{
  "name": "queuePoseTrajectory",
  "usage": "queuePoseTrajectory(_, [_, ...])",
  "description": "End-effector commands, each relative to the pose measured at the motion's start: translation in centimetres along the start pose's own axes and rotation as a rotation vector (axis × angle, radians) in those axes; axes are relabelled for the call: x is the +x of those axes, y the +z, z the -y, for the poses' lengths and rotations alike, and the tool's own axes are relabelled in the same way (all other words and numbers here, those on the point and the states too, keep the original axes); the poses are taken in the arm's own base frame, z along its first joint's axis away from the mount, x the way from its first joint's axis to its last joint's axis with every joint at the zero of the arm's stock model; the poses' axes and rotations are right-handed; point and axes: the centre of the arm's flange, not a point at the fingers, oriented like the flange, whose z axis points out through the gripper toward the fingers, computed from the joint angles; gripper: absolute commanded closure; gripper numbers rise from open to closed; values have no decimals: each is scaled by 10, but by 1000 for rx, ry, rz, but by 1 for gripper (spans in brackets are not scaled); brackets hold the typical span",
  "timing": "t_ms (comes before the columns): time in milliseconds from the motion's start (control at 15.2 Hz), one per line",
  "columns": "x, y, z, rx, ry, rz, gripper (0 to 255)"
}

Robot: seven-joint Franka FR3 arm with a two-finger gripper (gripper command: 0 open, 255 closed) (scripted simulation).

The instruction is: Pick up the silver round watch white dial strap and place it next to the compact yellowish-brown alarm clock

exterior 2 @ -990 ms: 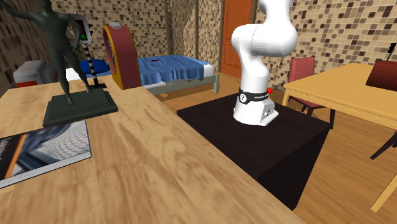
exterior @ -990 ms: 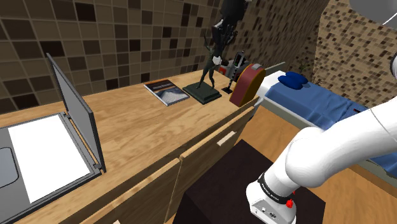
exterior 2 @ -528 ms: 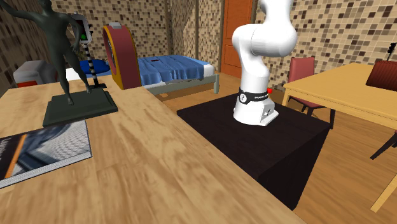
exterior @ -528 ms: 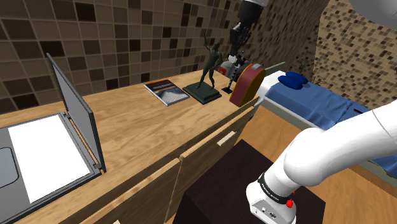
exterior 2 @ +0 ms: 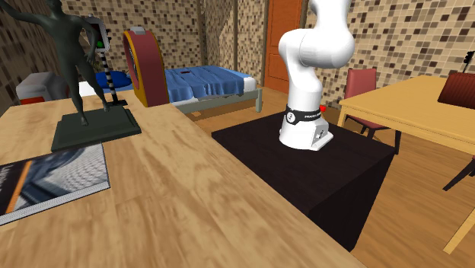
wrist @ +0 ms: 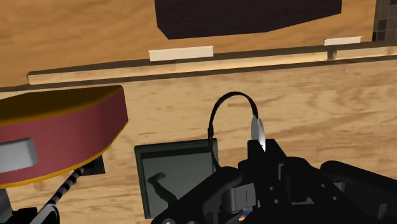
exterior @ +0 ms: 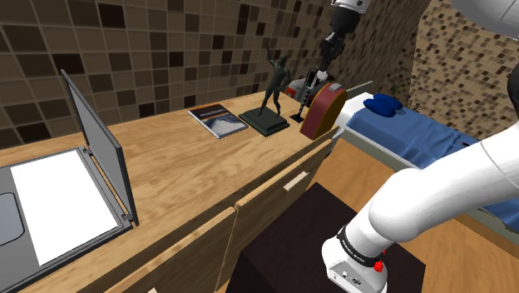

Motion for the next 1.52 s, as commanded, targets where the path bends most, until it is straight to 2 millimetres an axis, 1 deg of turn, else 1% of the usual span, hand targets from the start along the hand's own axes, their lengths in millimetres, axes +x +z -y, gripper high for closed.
queuePoseTrajectory(0, [-5,-3,-23,0,-2,0,255])
queuePoseTrajectory(330, [-12,-10,-89,0,-2,0,255])
queuePoseTrajectory(396, [-13,-11,-97,0,-2,0,255])
queuePoseTrajectory(1452, [-12,73,-106,0,-2,0,255])
